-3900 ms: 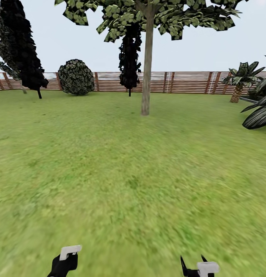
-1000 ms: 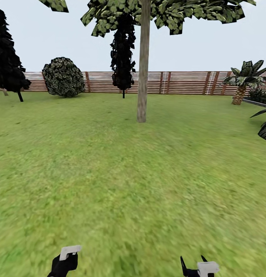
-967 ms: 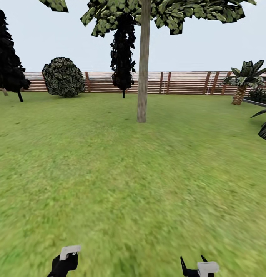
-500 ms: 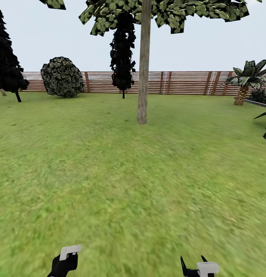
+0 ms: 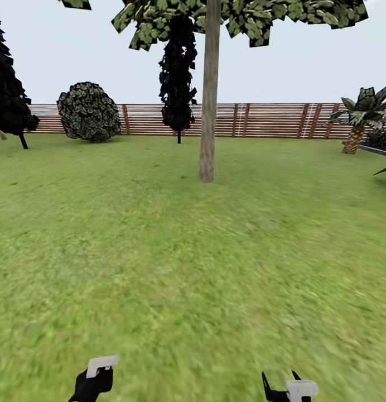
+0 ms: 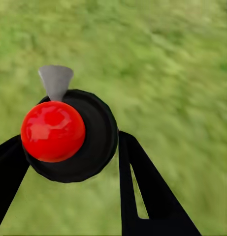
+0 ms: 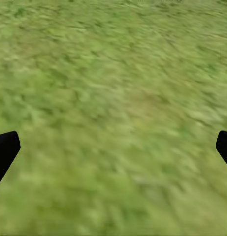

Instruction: In the garden, pick up the pesticide atomizer on the floor and spray pesticide onto both trees until each tree trunk is fully covered.

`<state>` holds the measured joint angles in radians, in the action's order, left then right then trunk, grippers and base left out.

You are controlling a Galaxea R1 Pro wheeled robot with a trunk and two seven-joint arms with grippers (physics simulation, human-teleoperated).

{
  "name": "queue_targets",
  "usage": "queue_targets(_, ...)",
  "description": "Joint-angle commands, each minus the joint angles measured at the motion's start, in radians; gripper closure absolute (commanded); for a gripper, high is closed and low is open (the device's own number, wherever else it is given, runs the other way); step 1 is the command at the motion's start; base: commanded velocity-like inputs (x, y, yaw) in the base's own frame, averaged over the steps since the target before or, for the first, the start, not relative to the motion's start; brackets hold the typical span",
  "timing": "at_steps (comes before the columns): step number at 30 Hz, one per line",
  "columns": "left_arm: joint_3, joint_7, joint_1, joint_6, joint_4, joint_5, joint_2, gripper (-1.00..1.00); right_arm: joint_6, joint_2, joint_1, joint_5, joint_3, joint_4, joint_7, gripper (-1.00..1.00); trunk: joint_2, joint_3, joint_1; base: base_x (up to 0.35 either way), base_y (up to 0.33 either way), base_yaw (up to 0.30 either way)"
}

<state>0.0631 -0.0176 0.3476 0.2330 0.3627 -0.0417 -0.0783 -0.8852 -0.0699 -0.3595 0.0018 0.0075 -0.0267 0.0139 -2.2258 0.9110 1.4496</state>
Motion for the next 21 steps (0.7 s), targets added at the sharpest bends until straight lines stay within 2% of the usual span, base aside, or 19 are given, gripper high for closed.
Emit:
queue_targets(1, 0.0, -0.001, 0.001, 0.003, -0.001, -0.004, 0.0, 1.0, -0.003, 0.0, 0.0, 0.0, 0.0, 0.001, 0.001, -1.0, 0.0, 0.001, 0.0, 0.339, 0.0, 0.0)
queue_targets(21, 0.0, 0.0, 0.001, 0.003, -0.001, -0.004, 0.0, 1.0, -0.003, 0.0, 0.0, 0.0, 0.0, 0.001, 0.001, -1.0, 0.0, 0.001, 0.0, 0.339, 0.0, 0.0)
